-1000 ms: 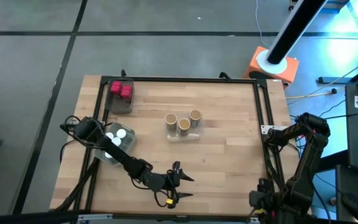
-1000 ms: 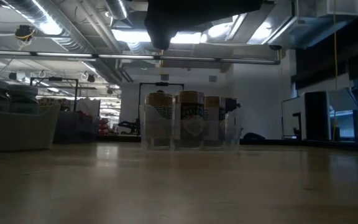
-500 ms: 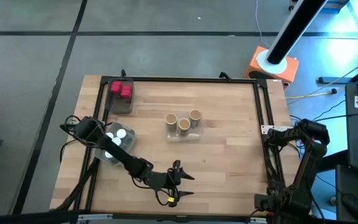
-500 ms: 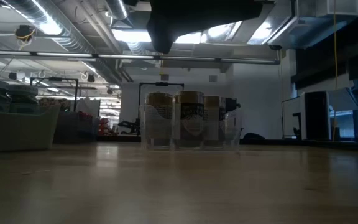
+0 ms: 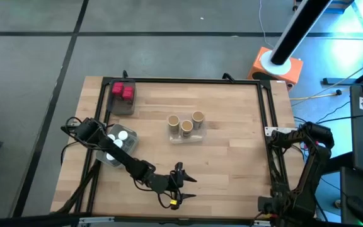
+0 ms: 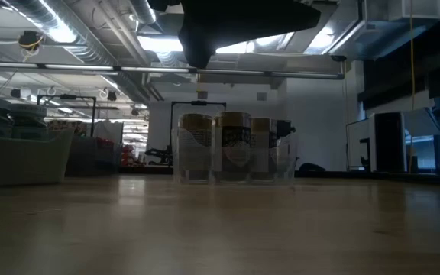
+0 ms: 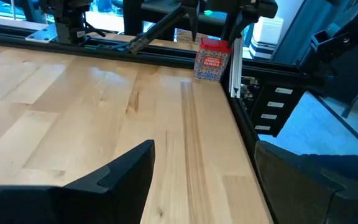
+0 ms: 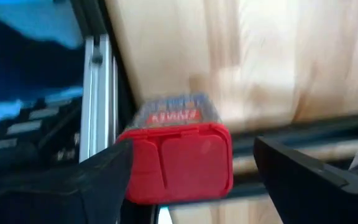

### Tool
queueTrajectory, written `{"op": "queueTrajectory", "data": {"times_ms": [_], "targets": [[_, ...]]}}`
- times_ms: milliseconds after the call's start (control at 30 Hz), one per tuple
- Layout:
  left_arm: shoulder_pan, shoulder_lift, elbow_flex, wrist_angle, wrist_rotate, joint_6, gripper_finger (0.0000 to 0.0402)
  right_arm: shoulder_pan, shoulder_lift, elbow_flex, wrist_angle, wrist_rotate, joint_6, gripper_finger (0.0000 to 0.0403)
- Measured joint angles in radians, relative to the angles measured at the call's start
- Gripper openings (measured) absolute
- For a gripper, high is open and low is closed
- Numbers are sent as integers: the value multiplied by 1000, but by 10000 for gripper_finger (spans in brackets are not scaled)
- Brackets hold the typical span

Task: Sort spices by type
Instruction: Put the red seasoning can into the black bin

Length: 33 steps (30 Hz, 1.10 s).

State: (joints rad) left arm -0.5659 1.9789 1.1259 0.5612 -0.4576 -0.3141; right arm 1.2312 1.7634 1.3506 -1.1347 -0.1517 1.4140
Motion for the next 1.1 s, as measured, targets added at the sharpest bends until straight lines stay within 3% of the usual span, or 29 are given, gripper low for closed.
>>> {"op": "queueTrajectory", "data": {"times_ms": [200,667,833,1100], "targets": [[4,0,0,-2,0,0,266,-8,4,-6,-36,141,-33,330],[6,0,0,-6,0,-6,266,-8,3,-5,-99,160,27,330],[6,0,0,-6,0,-6,266,-1,2,-4,-162,79,76,330],[6,2,0,-9,0,-6,266,-2,0,-2,-169,53,81,330]]}}
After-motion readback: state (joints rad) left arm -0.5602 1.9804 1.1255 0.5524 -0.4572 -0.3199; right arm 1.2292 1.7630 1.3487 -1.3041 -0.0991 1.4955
